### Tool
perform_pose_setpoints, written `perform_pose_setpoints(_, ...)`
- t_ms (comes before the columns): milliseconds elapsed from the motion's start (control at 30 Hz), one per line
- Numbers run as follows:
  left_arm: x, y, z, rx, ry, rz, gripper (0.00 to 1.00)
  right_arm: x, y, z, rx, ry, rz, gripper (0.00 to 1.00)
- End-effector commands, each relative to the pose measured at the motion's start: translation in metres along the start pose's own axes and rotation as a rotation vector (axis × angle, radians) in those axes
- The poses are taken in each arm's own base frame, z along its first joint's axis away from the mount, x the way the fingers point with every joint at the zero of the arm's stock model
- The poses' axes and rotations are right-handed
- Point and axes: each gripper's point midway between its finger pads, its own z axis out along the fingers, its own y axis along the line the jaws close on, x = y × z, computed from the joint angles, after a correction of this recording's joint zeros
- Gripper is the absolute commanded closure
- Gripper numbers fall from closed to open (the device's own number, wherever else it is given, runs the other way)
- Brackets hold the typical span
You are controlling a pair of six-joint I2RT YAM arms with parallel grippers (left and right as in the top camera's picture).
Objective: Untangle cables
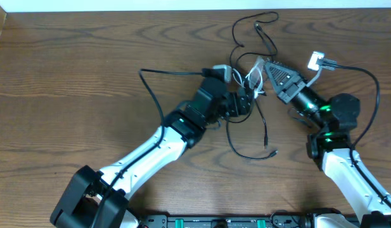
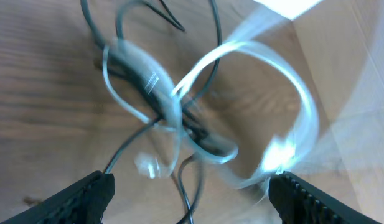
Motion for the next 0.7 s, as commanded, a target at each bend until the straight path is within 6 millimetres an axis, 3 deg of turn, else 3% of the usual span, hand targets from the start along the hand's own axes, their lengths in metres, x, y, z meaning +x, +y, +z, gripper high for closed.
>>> perform_pose_setpoints(0,-0.02,0.013,-0.005,0.015,-0.012,0.002,0.16,0.006,0.007,-0.012,-0.068,0.106,-0.126,0.99)
perform_pose_setpoints(167,-0.033,0.027,-0.01,0.028,-0.011,0.01,0.16,0.009,0.008,-0.018,-0.091,0.144,-0.173,0.99)
perform_pose_setpoints(433,-0.027,0.028,-0.012,0.047,0.027,0.027,0.16,0.012,0.002,-0.018,-0.076,0.155,-0.219,0.99)
perform_pose_setpoints(600,-0.023,0.031,-0.012,0.034,0.044,0.02,0.16,0.018,-0.037,-0.019,0.081,0.159,-0.224,0.99)
perform_pose_setpoints(667,-0.023,0.031,-0.012,0.033,0.045,0.02,0.16,0.022,-0.064,-0.024,0.199,0.162,-0.228,0.99)
